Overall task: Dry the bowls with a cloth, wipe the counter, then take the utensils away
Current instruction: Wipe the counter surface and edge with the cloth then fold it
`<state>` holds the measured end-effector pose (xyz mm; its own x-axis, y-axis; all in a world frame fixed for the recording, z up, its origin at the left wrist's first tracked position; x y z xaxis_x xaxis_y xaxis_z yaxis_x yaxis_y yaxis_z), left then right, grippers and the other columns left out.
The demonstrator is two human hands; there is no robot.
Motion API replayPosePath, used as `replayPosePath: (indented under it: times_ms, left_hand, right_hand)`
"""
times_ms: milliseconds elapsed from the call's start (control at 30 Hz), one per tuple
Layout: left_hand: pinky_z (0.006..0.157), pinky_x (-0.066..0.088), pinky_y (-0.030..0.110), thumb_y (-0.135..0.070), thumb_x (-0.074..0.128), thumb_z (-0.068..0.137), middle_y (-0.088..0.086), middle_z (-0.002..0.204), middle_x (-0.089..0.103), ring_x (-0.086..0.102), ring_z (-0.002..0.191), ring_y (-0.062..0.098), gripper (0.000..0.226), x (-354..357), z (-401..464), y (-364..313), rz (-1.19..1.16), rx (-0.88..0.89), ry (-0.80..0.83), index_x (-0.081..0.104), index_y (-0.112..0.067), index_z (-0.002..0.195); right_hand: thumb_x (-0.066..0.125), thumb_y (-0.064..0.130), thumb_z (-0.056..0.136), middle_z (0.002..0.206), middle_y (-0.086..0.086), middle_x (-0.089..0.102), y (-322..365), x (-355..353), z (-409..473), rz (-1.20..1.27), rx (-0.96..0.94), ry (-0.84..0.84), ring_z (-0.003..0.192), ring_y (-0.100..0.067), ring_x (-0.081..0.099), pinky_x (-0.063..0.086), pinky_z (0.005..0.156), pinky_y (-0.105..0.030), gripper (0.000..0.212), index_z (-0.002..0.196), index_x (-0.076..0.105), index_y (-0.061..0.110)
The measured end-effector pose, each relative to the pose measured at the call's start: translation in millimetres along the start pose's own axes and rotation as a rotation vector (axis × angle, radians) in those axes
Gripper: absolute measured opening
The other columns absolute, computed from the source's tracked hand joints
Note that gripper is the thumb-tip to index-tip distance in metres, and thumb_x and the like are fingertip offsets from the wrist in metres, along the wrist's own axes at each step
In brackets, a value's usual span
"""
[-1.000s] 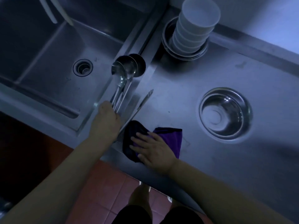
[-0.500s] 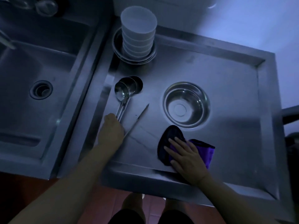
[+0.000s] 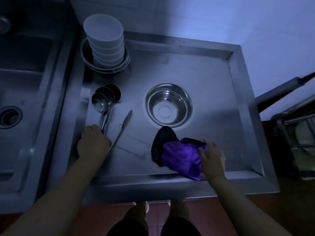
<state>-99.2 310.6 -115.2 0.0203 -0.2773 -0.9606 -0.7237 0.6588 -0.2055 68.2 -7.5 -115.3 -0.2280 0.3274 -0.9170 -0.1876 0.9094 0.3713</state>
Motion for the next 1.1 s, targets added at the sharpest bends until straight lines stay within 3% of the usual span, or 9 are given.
replayPosePath:
  times_ms: [200, 333, 433, 500, 667, 833, 933, 1000, 1100]
  left_hand:
    - [0.068, 0.043, 0.049, -0.015, 0.049, 0.086, 0.032, 0.097, 0.052, 0.052, 0.086, 0.044, 0.029, -18.1, 1.3, -8.8, 0.116, -0.019, 0.025, 0.052, 0.01, 0.099]
    - [0.078, 0.044, 0.052, -0.006, 0.062, 0.079, 0.034, 0.107, 0.052, 0.052, 0.094, 0.047, 0.045, -34.8, -2.9, -46.4, -0.004, 0.116, -0.106, 0.048, 0.014, 0.117]
    - [0.078, 0.045, 0.047, -0.003, 0.061, 0.078, 0.027, 0.108, 0.055, 0.054, 0.096, 0.042, 0.043, -37.4, -12.6, -85.1, -0.086, 0.354, -0.088, 0.053, 0.007, 0.118]
    - [0.084, 0.043, 0.041, -0.006, 0.058, 0.082, 0.02, 0.114, 0.056, 0.053, 0.103, 0.035, 0.041, -31.4, -20.9, -111.7, -0.105, 0.467, 0.003, 0.054, 0.0, 0.122]
    - [0.082, 0.041, 0.034, -0.012, 0.05, 0.086, 0.009, 0.11, 0.059, 0.052, 0.103, 0.026, 0.033, -1.5, -39.8, -178.9, -0.122, 0.711, 0.124, 0.059, -0.012, 0.117]
    - [0.095, 0.036, 0.035, -0.011, 0.049, 0.087, 0.006, 0.13, 0.052, 0.045, 0.116, 0.025, 0.049, 28.3, -43.2, -225.2, -0.048, 0.726, 0.291, 0.043, -0.016, 0.135]
    - [0.087, 0.039, 0.036, -0.025, 0.057, 0.084, 0.005, 0.118, 0.058, 0.049, 0.108, 0.025, 0.043, 37.2, -47.1, -242.9, 0.025, 0.731, 0.319, 0.049, -0.019, 0.126]
    - [0.078, 0.036, 0.033, -0.031, 0.056, 0.084, 0.004, 0.106, 0.061, 0.051, 0.101, 0.025, 0.031, 38.8, -51.9, -249.2, 0.093, 0.714, 0.273, 0.056, -0.018, 0.112]
    - [0.075, 0.034, 0.033, -0.027, 0.054, 0.083, 0.003, 0.1, 0.061, 0.051, 0.096, 0.024, 0.025, 36.9, -60.1, -247.4, 0.081, 0.655, 0.218, 0.06, -0.019, 0.106]
  right_hand:
    - [0.073, 0.025, 0.08, 0.109, -0.013, 0.053, 0.8, 8.2, -2.3, 0.183, 0.311, 0.032, 0.103, -0.027, 0.049, 0.037, 0.086, -0.033, 0.043, 0.111, 0.054, 0.004]
    - [0.078, 0.019, 0.072, 0.081, 0.005, 0.051, 1.5, 5.3, 0.8, 0.317, 0.388, 0.043, 0.078, -0.018, 0.053, 0.041, 0.068, -0.028, 0.041, 0.103, 0.054, 0.008]
    - [0.075, 0.011, 0.074, 0.079, -0.003, 0.062, -2.7, -1.0, 5.0, 0.431, 0.463, 0.106, 0.069, -0.017, 0.058, 0.046, 0.064, -0.026, 0.025, 0.095, 0.061, 0.011]
    - [0.068, 0.009, 0.076, 0.079, -0.005, 0.066, -5.6, -5.8, 6.3, 0.435, 0.455, 0.124, 0.072, -0.018, 0.06, 0.048, 0.066, -0.027, 0.01, 0.082, 0.066, 0.016]
    - [0.064, 0.006, 0.078, 0.069, -0.001, 0.061, -5.7, -14.1, 7.1, 0.539, 0.394, 0.134, 0.068, -0.014, 0.055, 0.038, 0.06, -0.022, 0.011, 0.073, 0.062, 0.015]
    - [0.061, -0.011, 0.075, 0.063, 0.0, 0.057, -12.6, -21.7, 10.3, 0.714, 0.226, 0.198, 0.058, -0.008, 0.053, 0.04, 0.052, -0.012, 0.034, 0.061, 0.055, 0.019]
    - [0.061, -0.013, 0.073, 0.067, -0.002, 0.055, -22.3, -23.0, 12.2, 0.726, 0.155, 0.282, 0.053, -0.004, 0.052, 0.04, 0.049, -0.013, 0.034, 0.059, 0.054, 0.017]
    - [0.061, -0.01, 0.077, 0.075, -0.005, 0.057, -29.5, -22.5, 15.2, 0.746, 0.143, 0.328, 0.058, -0.001, 0.054, 0.042, 0.054, -0.017, 0.027, 0.069, 0.056, 0.016]
    - [0.056, 0.006, 0.088, 0.109, -0.003, 0.053, -40.4, -19.9, 27.8, 0.669, 0.121, 0.401, 0.09, -0.014, 0.055, 0.043, 0.074, -0.022, 0.029, 0.116, 0.053, 0.014]
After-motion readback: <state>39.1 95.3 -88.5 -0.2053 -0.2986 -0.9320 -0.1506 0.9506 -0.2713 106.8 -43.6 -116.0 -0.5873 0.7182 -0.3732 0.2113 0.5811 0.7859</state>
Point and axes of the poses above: each hand's wrist, its own z-axis towards the middle knuckle, its own x-axis out of the palm, y = z × x, the point moved 1 cm from there along z, towards the middle knuckle
